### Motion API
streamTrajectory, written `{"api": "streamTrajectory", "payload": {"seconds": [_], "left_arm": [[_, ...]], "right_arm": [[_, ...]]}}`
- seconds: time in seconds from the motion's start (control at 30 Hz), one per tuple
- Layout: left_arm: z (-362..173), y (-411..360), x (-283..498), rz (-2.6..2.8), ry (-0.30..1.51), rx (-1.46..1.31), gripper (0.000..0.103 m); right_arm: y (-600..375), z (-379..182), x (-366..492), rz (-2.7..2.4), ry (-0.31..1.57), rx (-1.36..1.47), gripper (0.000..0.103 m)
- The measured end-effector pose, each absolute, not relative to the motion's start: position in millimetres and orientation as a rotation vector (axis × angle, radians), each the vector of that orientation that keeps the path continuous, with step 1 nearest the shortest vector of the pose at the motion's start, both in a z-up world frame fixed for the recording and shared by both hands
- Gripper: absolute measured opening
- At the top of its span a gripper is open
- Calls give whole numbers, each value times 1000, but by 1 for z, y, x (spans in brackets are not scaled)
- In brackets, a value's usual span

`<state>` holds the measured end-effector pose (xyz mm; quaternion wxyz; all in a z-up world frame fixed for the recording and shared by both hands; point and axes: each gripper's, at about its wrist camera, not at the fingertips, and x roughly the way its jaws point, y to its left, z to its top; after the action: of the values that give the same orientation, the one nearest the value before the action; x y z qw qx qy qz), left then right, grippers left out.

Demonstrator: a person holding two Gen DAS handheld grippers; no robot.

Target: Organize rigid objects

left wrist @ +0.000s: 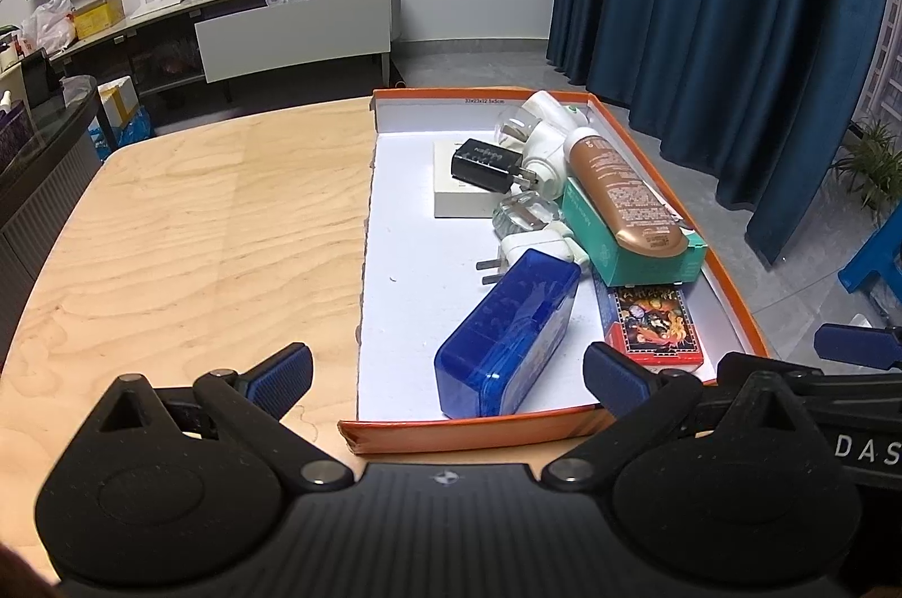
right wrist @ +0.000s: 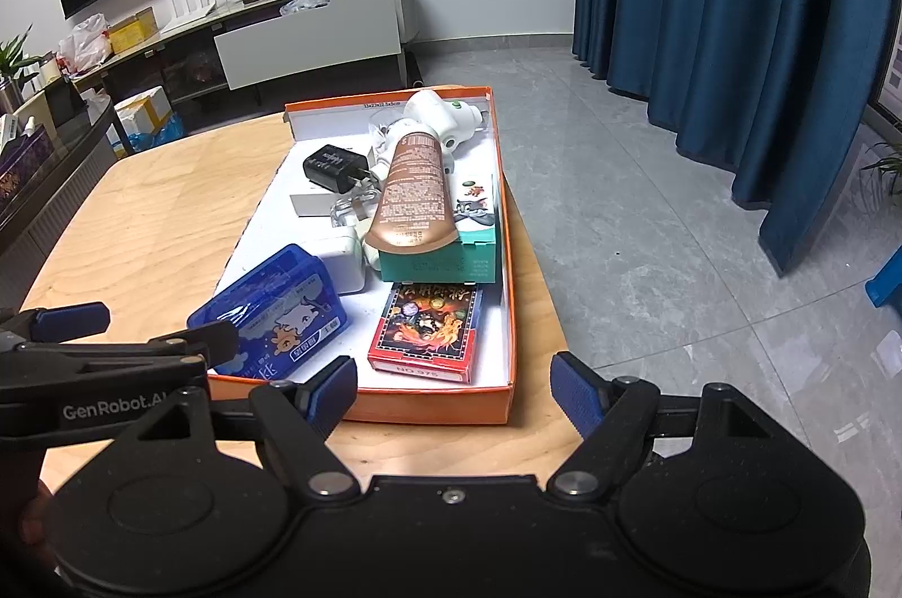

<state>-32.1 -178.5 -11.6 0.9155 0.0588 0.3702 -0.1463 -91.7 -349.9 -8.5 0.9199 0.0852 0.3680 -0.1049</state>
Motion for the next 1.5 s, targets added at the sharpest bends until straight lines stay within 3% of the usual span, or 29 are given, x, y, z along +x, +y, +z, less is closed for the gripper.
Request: {"api": "streamTrajectory", "payload": {"seconds": [1.5], "left_arm": [[-14,-175,-32,-294,761,134,103]], "right_arm": [[-344,-12,-90,-211,762,163,89]]}}
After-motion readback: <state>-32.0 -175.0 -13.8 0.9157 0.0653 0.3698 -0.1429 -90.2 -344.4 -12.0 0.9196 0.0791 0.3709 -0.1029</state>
